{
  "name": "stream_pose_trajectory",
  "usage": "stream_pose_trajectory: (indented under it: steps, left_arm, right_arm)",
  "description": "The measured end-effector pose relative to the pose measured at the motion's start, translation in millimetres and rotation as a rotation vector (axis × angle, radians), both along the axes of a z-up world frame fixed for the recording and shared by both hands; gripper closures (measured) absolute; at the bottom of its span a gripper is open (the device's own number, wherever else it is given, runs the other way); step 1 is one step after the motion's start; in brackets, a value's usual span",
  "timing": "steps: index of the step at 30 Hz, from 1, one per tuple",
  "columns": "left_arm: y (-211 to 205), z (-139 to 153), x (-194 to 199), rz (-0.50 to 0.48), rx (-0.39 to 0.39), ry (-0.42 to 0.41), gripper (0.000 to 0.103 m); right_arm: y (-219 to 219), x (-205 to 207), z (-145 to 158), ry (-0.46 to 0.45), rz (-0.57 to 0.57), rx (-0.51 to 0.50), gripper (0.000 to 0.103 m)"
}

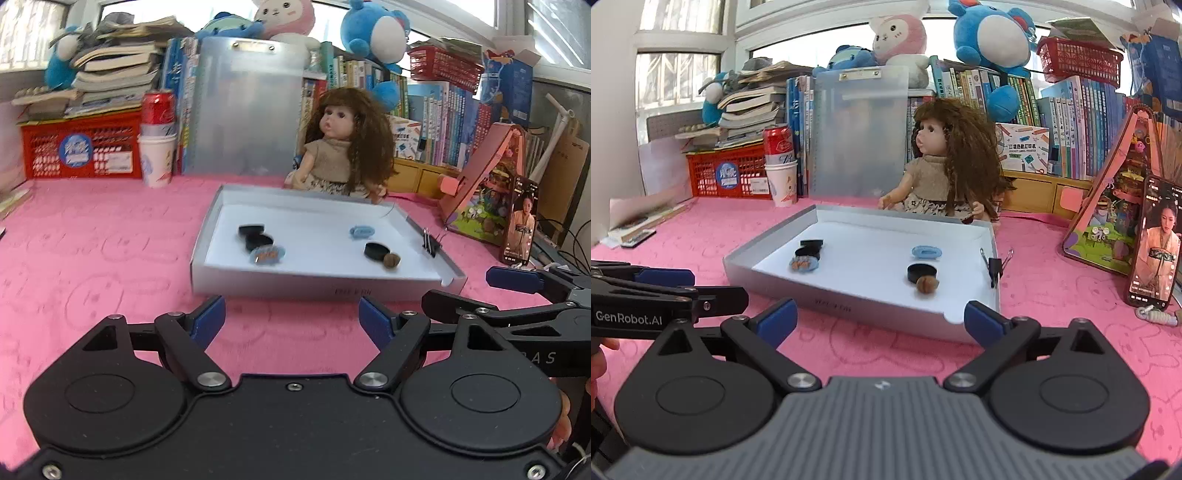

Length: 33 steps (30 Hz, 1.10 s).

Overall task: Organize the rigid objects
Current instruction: 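Withdraw both open tools from the box back over the table items, then move the left tool to a black lid while the right tool nears a red marker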

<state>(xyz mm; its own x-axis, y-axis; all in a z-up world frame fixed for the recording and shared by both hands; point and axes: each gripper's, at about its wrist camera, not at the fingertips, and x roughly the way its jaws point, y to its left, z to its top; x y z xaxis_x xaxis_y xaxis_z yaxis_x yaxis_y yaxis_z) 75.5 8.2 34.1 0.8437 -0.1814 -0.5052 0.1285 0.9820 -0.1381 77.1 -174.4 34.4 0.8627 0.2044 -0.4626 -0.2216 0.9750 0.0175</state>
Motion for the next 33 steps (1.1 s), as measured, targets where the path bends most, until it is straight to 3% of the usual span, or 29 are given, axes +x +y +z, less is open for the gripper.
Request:
stream_pose_trajectory:
  steps: [6,14,26,33]
  left_arm:
    - [5.0,-12.1,-26.9,0.026,-0.005,-0.013,0.025]
    - [8.2,-21.2,-66.3,0.020,0.074,-0.042,0.025]
    - [19.7,-37.2,-95.5,0.047,0.120,-0.041,0.025]
    - [20.9,-44.4,-96.6,0.048,0.116,-0.027,0.038]
  right_arm:
    - [4.9,-23.4,-10.1,-0.004,0.016,0.015,0.002]
    - [10.2,-46.5,-20.9,-0.007,0.068,0.002,0.001]
    - [-3.7,-52.6,-33.0,0.018,0.247,-0.145,0.001]
    - [-11.2,-36.8,-35.4,0.072,0.300,-0.205,0.013]
